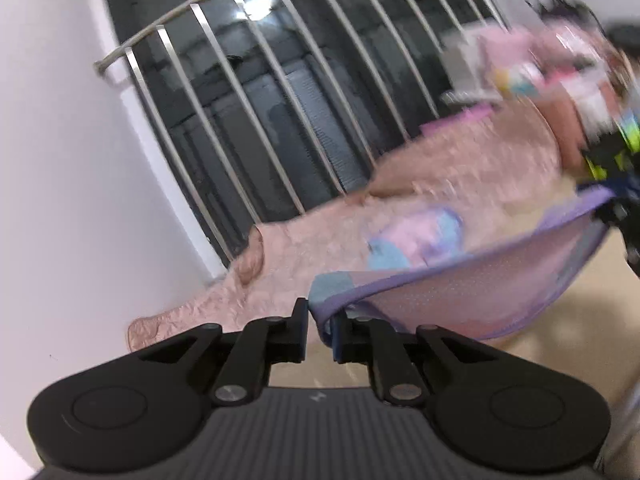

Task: Fold clothes

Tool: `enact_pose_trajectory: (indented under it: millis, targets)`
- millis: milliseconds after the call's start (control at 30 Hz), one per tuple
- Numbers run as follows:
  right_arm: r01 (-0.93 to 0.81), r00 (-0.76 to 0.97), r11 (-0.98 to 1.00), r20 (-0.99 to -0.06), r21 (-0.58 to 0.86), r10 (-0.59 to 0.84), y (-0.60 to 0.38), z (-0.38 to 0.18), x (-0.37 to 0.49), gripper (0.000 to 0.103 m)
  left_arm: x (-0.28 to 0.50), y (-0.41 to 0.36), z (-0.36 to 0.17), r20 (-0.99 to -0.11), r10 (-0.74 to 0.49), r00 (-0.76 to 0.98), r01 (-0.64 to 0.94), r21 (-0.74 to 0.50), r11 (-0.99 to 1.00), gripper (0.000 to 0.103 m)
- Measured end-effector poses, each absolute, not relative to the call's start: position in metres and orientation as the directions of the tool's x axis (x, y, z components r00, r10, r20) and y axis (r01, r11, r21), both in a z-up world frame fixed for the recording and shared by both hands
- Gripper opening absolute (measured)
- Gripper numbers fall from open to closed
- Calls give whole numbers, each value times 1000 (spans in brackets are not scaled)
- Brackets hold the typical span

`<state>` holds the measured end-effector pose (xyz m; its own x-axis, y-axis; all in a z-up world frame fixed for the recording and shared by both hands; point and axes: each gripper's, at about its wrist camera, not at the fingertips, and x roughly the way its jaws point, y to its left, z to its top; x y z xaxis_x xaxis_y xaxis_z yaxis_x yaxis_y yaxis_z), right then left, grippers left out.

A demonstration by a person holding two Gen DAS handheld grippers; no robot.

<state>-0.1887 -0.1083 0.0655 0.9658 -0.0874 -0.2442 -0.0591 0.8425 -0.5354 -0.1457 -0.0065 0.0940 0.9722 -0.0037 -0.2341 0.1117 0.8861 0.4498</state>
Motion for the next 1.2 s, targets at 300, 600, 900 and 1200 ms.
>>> enact_pose_trajectory:
  millis: [300, 600, 900, 1200]
  targets:
    - [-76, 995, 806, -92, -587, 27, -130, 245, -128, 2, -83, 1, 297, -139, -47, 989, 105, 443, 891, 17]
    - [-174, 982, 843, -158, -509, 107, -169, 457, -86, 3, -35, 12, 457, -147, -85, 986, 142, 439, 887, 32]
    - [-39, 998, 802, -59, -596, 5, -170, 535, -79, 11, -40, -9, 526, -47, -77, 996, 90, 501, 861, 49]
    - [-92, 989, 816, -146, -571, 9, -178, 505, 14, 4, 47, -28, 487, -55, -31, 998, 56, 542, 839, 44]
